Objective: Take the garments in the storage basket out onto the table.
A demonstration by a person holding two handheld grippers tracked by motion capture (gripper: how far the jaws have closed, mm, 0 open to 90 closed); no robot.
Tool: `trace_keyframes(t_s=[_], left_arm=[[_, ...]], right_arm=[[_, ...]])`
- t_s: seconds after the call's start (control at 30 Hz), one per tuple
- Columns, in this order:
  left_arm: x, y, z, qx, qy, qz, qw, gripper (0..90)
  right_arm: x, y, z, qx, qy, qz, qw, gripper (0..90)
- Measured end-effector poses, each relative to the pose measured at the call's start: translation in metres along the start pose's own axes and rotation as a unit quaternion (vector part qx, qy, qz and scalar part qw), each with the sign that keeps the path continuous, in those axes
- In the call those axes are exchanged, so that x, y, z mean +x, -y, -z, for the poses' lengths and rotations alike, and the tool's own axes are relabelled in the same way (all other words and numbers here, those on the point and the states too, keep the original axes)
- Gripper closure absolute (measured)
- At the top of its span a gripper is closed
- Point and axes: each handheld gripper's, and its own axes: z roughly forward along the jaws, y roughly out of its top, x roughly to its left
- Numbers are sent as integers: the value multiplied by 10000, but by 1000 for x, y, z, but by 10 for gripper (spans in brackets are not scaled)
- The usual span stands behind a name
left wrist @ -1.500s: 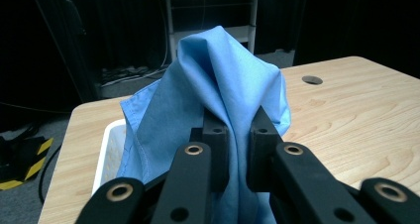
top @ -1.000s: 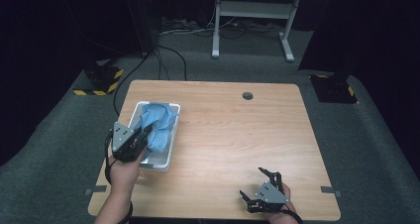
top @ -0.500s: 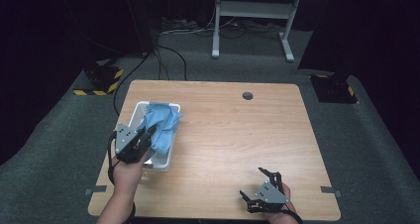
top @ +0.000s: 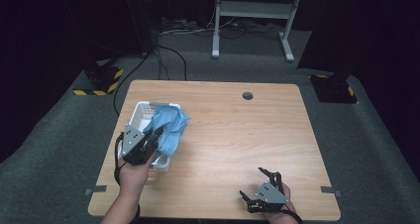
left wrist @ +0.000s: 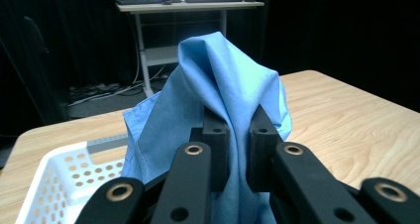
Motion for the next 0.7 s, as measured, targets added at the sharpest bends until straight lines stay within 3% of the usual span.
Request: trace_keyframes(t_s=[0.7], left_arm=[[-25, -5, -9, -96, 344, -19, 9994, 826]], right_arm=[[1, 0, 0, 22, 13, 42, 10000, 5]])
